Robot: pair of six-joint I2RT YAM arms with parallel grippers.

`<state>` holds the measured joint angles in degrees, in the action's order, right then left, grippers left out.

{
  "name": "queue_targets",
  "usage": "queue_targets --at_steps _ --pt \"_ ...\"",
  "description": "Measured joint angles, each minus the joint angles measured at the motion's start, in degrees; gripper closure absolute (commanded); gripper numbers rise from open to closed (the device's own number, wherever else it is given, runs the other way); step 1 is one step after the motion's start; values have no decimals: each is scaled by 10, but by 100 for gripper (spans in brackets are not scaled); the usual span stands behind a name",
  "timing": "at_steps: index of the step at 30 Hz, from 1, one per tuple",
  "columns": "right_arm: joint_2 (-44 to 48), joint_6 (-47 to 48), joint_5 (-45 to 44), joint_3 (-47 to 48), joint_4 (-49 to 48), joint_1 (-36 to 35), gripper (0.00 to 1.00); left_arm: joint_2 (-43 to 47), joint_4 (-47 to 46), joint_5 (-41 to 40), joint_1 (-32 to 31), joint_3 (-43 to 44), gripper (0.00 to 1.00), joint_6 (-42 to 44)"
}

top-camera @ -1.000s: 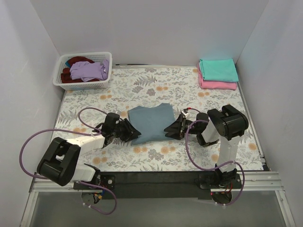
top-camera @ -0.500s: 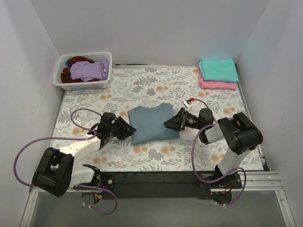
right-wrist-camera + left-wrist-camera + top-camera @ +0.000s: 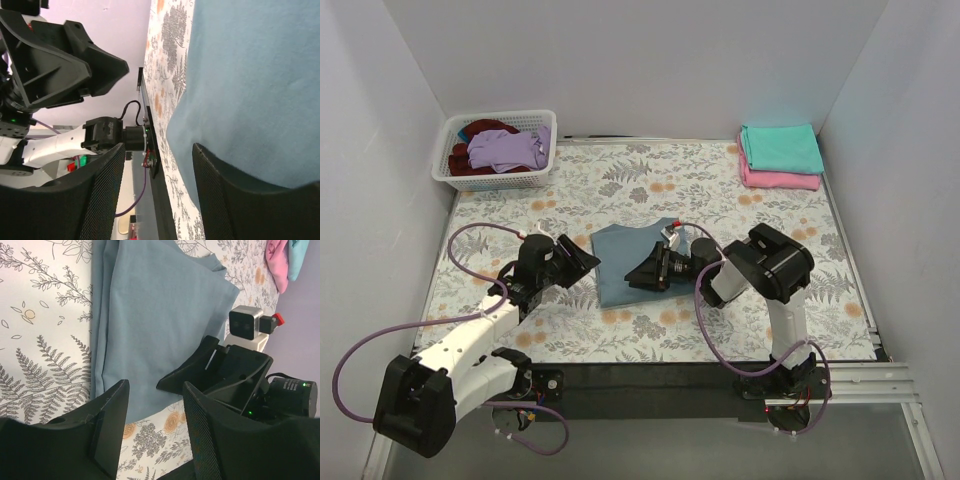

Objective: Fold and stack the t-shirts
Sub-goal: Fold the tshirt

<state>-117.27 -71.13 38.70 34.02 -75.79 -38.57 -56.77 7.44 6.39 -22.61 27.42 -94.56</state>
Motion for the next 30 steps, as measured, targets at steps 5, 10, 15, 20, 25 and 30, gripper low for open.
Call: queue_targets --at_steps 5,10,15,20,25,30 --pt "-23 -16 -3 15 -36 -3 37 0 9 -2 0 0 53 7" --pt "16 28 -14 23 39 -7 37 -11 9 3 0 1 52 7" --pt "75 92 -15 50 157 -5 37 -48 2 22 -2 3 57 7" --pt "143 142 -3 78 224 44 37 -91 -5 39 -12 21 64 6" --pt "150 188 6 118 273 129 37 -154 -13 47 -15 75 75 14" --pt "78 209 18 168 297 188 37 -247 -29 27 -7 163 79 31"
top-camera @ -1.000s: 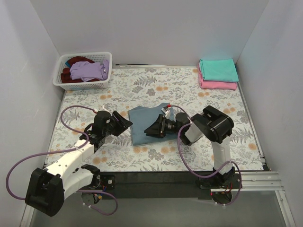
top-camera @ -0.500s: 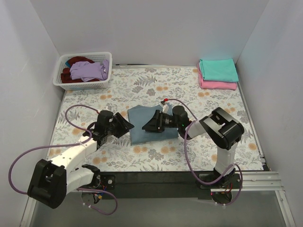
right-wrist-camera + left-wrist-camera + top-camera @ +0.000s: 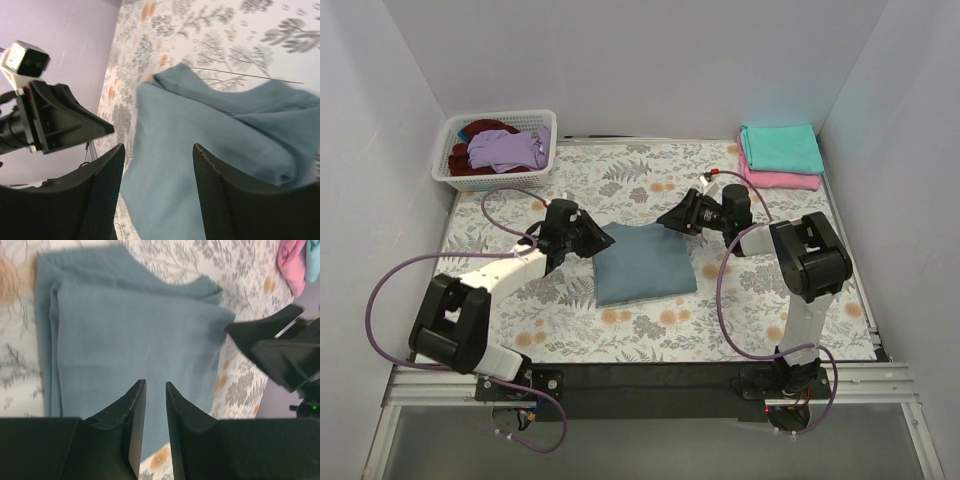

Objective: Fold and stack the t-shirts
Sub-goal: Fold the tshirt

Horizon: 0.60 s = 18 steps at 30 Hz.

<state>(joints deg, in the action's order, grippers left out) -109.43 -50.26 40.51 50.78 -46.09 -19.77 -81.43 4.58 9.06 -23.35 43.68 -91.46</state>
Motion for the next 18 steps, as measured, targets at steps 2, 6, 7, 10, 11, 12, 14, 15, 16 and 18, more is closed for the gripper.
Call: queue_targets --at_steps 2,6,7,10,11,12,14,15,16,18 --pt "-35 5 3 15 11 8 37 -42 -15 -5 14 29 80 5" --pt "-89 10 6 32 25 16 37 -136 -31 -8 49 70 83 7" --pt "-98 8 11 34 24 19 37 -161 -34 -8 57 76 83 7" --pt "-102 14 23 48 27 26 38 -211 -39 18 82 85 83 0" --pt "-102 18 24 50 29 29 37 -212 -36 19 87 92 82 3" --pt "-101 24 25 51 33 31 37 -213 -34 17 89 98 82 6" --pt "-90 42 26 52 63 39 37 -214 -15 8 90 116 80 16" --pt "-79 55 24 52 86 44 37 -214 -5 4 90 127 78 22" --pt "-67 67 21 52 106 47 36 -214 4 -1 90 137 75 29" --pt "-25 102 7 53 165 55 36 -212 19 -10 90 156 69 44"
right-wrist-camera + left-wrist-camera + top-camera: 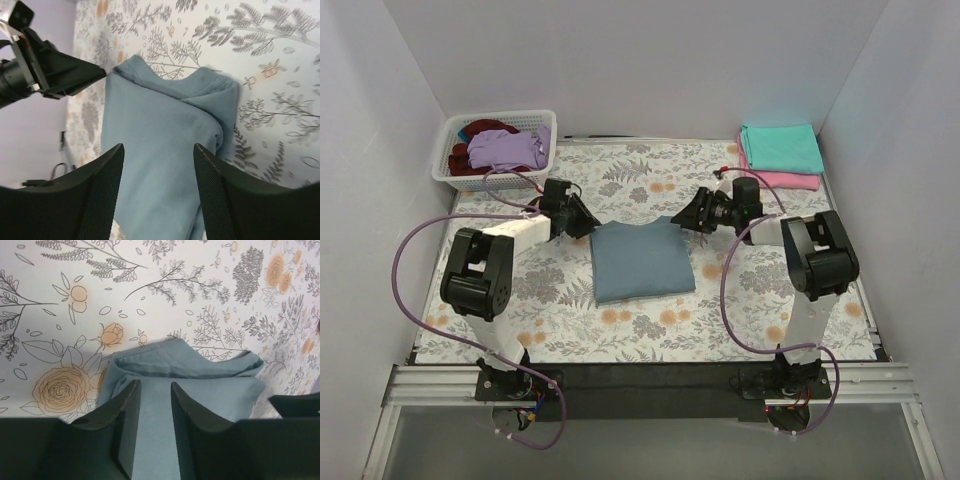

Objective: Fold and stack the t-shirts
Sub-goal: Fold the tshirt, then neatly place the folded tshirt to the corner

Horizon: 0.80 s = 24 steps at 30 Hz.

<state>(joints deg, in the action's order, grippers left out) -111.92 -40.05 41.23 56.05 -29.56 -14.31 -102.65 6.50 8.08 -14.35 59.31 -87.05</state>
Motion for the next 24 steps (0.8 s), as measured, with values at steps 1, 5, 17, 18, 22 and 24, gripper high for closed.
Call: queue_targets --at_steps 1,5,17,18,22,24 --pt "26 19 -11 1 30 2 34 4 7 -3 0 5 62 9" --pt "140 111 -90 16 174 8 32 48 47 -45 -23 12 47 60" --pt "419 253 -306 -46 490 44 2 93 159 -201 -354 90 43 205" --pt "440 252 -311 -63 502 54 2 81 164 -213 -380 103 44 215" --pt "516 233 -327 -128 538 90 2 5 184 -255 -464 166 47 251" --pt "544 225 -335 -149 554 98 2 -35 193 -271 -495 192 47 268"
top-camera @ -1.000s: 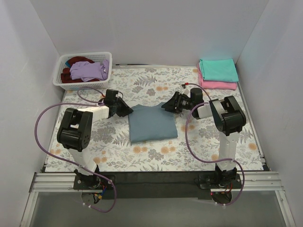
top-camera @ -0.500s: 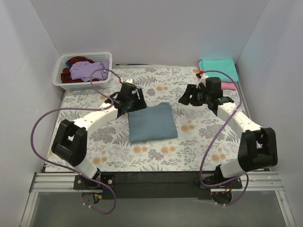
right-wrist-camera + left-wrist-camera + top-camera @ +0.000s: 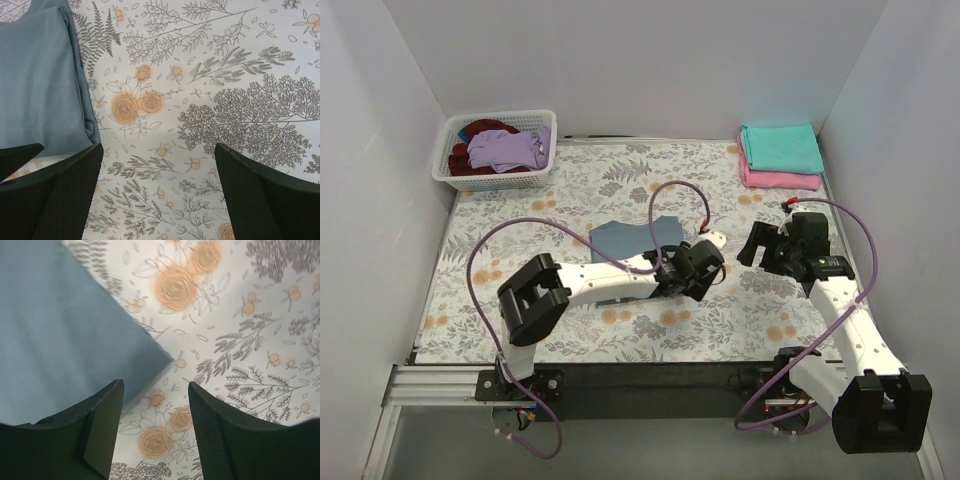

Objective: Fold and stack the t-shirts
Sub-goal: Neatly place the folded tshirt to the corner

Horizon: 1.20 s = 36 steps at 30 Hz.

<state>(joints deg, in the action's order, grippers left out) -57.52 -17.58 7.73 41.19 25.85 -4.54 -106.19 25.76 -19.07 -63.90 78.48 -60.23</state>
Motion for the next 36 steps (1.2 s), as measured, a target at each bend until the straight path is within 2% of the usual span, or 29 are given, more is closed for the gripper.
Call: queue_targets --at_steps 3,7,13,17,20,22,24,27,36 --pt "22 -4 -5 -17 13 5 1 -49 12 -15 -32 24 48 21" --pt "31 -5 -4 -33 15 9 2 -99 22 -35 -44 52 48 46" --pt "32 -5 11 -52 14 10 2 -131 25 -76 -44 66 48 69" --pt "31 -7 30 -66 10 11 2 -139 22 -100 -47 68 52 82" --pt "30 -10 43 -77 5 11 2 -145 19 -127 -53 70 64 92" --pt "30 -14 51 -83 -3 11 2 -151 18 -146 -56 70 76 98" --pt "30 -18 61 -88 -11 11 3 -156 17 -166 -58 70 82 104" --pt "27 -23 75 -97 -27 12 4 -162 12 -193 -60 70 100 107" --pt "14 -47 132 -135 -86 12 4 -144 -20 -212 -61 35 100 108"
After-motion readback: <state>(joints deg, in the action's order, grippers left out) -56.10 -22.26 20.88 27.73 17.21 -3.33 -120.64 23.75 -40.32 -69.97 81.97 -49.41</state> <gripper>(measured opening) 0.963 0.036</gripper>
